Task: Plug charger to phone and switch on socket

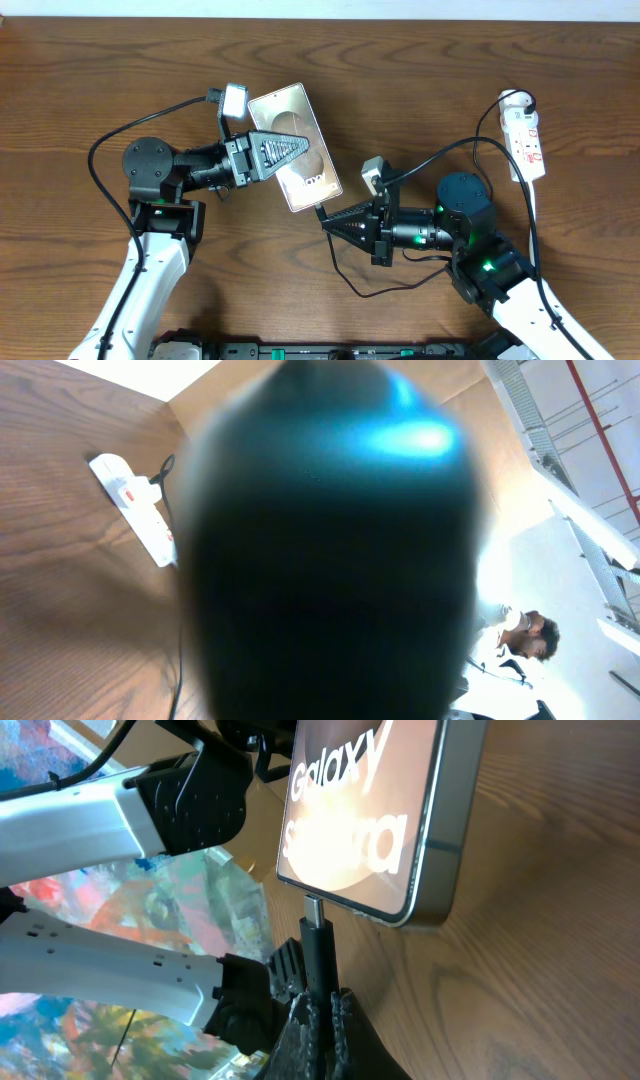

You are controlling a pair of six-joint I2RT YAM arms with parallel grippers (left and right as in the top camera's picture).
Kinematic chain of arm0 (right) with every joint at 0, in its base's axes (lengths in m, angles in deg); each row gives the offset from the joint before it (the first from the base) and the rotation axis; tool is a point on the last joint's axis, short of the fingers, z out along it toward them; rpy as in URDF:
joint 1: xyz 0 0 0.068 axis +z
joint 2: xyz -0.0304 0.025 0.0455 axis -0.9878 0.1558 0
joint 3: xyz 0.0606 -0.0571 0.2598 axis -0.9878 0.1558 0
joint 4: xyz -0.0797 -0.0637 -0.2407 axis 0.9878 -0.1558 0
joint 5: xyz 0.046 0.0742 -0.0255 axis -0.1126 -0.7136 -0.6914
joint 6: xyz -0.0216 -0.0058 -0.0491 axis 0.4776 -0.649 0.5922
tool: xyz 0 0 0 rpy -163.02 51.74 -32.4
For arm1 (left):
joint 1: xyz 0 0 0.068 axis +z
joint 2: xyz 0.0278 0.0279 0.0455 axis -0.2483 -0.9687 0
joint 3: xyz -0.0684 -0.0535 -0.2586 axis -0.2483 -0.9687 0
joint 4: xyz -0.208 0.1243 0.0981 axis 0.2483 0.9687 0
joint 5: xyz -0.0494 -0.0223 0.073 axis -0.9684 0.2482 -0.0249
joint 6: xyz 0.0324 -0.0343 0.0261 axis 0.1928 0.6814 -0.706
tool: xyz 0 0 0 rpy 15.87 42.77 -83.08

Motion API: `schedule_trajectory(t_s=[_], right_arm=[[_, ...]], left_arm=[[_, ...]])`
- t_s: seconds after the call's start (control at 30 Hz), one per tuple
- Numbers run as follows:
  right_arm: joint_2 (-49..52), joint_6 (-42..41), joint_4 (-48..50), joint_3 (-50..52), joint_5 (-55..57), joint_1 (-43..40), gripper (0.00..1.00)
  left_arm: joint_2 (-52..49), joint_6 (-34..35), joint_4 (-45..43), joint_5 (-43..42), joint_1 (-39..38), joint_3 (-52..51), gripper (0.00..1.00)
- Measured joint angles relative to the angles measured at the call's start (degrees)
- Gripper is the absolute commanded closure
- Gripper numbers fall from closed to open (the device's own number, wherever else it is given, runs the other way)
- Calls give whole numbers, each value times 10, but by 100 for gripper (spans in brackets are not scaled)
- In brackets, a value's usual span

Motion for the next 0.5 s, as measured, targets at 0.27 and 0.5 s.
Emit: schedule_trajectory(t_s=[0.27, 0.5], right_arm=[[0, 0, -3, 0, 0, 0, 99], [0, 0, -14, 0, 5, 0, 99]], left_arm=[[0, -2, 0, 0, 0, 0, 93], [0, -2, 0, -2, 0, 0, 92]])
